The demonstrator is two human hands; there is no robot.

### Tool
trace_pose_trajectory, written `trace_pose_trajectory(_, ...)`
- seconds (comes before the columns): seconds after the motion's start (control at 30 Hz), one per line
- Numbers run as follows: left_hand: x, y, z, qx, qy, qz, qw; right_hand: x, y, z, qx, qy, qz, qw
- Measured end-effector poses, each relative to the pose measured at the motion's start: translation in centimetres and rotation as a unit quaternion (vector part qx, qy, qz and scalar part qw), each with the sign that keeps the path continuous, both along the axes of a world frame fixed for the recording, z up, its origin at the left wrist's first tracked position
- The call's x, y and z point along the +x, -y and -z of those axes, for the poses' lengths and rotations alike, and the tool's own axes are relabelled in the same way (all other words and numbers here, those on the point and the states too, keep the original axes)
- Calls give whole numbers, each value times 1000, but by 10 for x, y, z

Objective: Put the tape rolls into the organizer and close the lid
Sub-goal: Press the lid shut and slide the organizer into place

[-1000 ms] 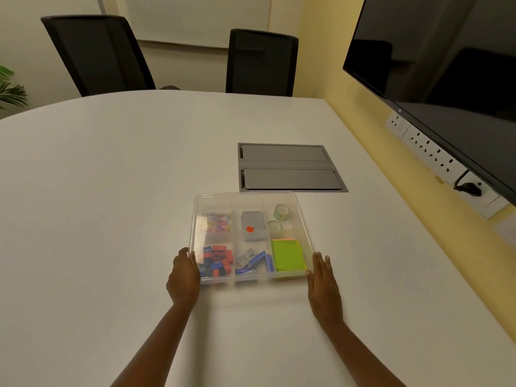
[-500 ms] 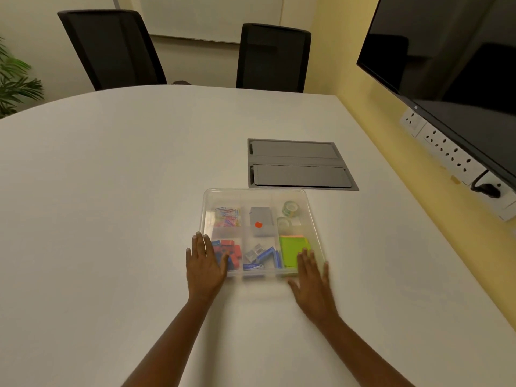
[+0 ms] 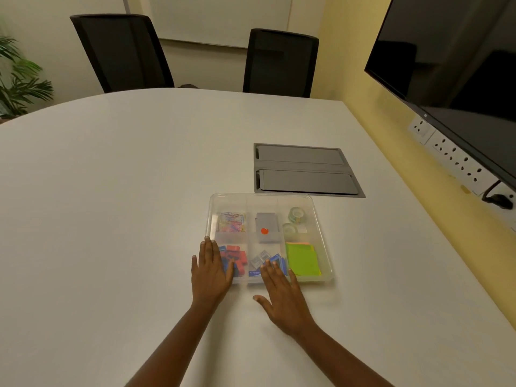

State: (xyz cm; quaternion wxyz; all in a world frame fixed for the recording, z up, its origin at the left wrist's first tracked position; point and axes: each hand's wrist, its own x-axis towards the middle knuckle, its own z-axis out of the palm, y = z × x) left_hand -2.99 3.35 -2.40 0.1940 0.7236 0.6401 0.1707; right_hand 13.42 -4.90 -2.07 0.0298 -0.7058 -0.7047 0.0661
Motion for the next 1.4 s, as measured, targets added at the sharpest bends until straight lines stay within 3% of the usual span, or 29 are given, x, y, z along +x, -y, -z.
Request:
trace_pose_trajectory(0.6,2,-95,-16,-22,-66,29,997,25,-117,-18,25,20,67,997)
trace_pose_trajectory(0.8,9,-137,-21,-16,-70,39,997,22,-155,-19,-41,-26,75,996)
trace_pose_trajectory(1.0,12,-160,-22,20,-95,47,994,18,-166,-19,-45,10,76,996)
trace_pose_trajectory(1.4,20,-154,-6,14,-26,11,1000,-2,-191,-19,-2,8,46,999)
